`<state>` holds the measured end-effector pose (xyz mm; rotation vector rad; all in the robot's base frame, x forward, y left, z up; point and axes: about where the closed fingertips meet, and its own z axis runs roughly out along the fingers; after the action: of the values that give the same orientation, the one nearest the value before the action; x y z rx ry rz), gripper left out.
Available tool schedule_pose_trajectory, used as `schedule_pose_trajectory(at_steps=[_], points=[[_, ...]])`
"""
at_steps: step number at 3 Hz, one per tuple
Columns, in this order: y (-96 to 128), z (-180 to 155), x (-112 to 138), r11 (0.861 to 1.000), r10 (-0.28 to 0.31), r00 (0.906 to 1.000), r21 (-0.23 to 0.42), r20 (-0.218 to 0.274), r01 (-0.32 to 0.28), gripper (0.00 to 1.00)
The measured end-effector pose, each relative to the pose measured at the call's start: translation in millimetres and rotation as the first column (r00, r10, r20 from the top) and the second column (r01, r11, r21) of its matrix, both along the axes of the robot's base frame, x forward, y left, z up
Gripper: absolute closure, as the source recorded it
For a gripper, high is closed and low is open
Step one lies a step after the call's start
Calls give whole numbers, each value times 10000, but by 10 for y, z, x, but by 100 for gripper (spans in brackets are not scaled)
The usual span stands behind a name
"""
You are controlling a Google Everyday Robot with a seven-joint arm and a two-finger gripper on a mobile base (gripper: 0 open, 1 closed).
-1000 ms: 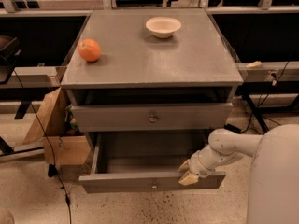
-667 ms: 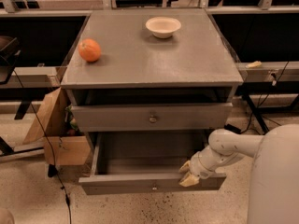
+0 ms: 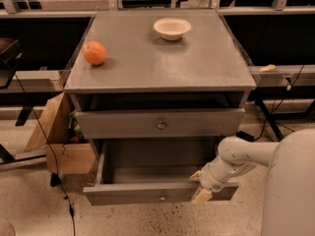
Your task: Open middle drawer
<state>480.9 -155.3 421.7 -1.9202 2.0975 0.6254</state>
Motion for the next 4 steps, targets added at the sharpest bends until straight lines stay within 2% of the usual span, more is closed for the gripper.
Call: schedule_pose_trajectory(at_steps=[1, 3, 4], points=[[35, 26, -135, 9985, 501, 9987, -224, -122, -504, 0], [15, -10, -219, 9982, 595, 9980, -84, -218, -597, 0], [-103, -15, -400, 9984, 540, 9982, -137, -258, -543, 0]])
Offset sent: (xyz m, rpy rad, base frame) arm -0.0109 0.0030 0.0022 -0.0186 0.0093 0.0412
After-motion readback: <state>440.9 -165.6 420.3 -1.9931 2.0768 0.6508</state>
